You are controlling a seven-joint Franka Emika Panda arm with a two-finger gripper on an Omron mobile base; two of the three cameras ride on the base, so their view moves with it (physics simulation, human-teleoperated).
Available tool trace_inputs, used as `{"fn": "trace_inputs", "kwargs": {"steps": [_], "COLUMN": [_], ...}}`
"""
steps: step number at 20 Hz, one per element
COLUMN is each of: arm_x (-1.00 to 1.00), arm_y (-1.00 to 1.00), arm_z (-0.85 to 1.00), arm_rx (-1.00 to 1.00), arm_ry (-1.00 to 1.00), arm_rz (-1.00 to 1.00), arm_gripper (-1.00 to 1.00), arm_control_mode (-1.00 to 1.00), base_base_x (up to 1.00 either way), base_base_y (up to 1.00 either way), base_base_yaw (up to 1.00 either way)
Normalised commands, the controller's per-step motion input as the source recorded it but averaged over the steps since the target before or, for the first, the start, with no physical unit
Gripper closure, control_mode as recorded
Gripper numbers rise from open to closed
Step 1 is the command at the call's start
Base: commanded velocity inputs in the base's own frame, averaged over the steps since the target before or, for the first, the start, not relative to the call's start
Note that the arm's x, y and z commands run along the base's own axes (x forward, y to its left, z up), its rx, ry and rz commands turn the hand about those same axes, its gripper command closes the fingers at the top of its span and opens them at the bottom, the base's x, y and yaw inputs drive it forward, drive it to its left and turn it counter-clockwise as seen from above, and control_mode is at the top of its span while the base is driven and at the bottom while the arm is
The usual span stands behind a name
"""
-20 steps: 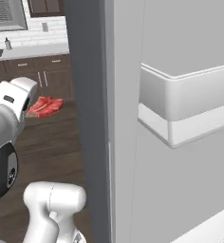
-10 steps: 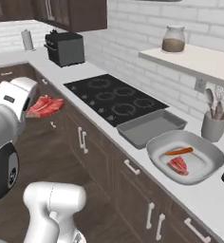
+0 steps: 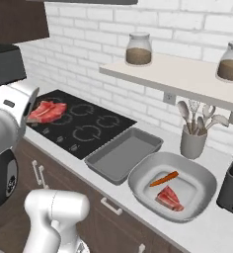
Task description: Place one carrot and one steak in each tupperware on the nearby counter, to pack two identical lunches.
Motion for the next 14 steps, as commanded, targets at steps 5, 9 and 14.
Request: {"fn": "trace_inputs", "kwargs": {"steps": [5, 9, 14], "arm_x": [0.0, 0.42, 0.75], "arm_y": [0.0, -0.09, -0.29], "arm_z": [0.0, -0.87, -0.77], "arm_rx": [0.0, -0.22, -0.16], "arm_ry": [0.0, 0.0, 0.07], "arm_rz": [0.0, -0.14, -0.24], "arm_gripper": [1.0, 1.0, 1.0], "arm_control_mode": [1.0, -1.0, -1.0], "base_base_x": [0.58, 0.0, 0.0], "base_base_y": [0.34, 0.0, 0.0], "base_base_yaw": [-0.07, 0.0, 0.0]}}
